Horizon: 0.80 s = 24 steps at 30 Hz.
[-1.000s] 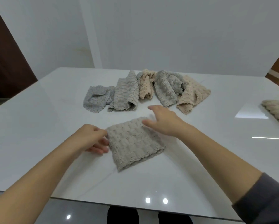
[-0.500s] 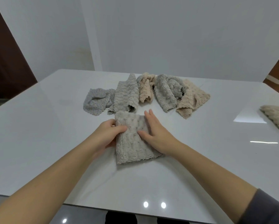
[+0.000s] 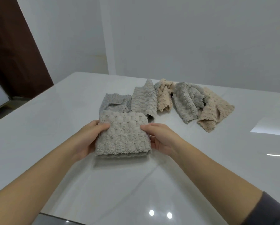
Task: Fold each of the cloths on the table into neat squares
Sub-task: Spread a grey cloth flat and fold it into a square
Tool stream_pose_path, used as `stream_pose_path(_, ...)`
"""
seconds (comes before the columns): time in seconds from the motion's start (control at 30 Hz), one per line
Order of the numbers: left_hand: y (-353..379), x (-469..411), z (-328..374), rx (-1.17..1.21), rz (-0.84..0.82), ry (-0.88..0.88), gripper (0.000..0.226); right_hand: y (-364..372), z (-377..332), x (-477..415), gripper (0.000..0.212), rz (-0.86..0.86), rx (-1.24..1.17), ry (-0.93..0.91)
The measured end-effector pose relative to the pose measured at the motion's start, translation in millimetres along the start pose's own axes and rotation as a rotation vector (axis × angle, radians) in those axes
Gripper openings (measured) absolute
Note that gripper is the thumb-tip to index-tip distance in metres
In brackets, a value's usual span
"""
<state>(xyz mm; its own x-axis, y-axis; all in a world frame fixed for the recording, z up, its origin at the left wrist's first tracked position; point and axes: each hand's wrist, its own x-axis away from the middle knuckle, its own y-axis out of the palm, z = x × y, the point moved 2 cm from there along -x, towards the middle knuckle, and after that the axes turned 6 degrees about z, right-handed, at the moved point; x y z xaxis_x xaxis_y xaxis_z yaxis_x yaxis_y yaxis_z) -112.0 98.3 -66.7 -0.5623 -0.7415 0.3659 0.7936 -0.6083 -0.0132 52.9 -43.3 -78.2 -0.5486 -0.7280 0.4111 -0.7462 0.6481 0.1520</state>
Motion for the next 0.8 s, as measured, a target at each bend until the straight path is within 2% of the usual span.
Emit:
stream_pose_path(0.17,-17.6,-12.3,-3.1,-0.130,0.107,0.051,0.029,18.1,1.8,-9.2,0.011,-0.082,0.046,0.028)
stream_pose_path(0.3,-32.2,-22.2,2.4,-0.174,0.179,0.081,0.023,34.0,-3.2,-14.2,0.010,-0.104,0.072,0.025)
stream_pose_path(0.47,-67.0,-44.6,15.4,-0.315,0.303,0.134,0.013,72.0,-9.5,-28.0,0.019,-0.170,0.025,0.062)
stream_pose_path(0.6,-113.0,-75.6,33.1,-0.559,0.452,0.248,0.022,125.3,-16.9,-53.3,0.034,-0.253,-0.043,0.106)
stream_pose_path(0.7,-146.9,-100.3,42.3,-0.747,0.578,0.270,0.034,171.0,-16.2,-78.1,0.041,-0.309,-0.061,0.143)
stream_pose_path(0.8,-180.0,-123.8,48.3,-0.849,0.665,0.289,0.035,210.6,-13.8,-99.9,0.049,-0.313,-0.114,0.187)
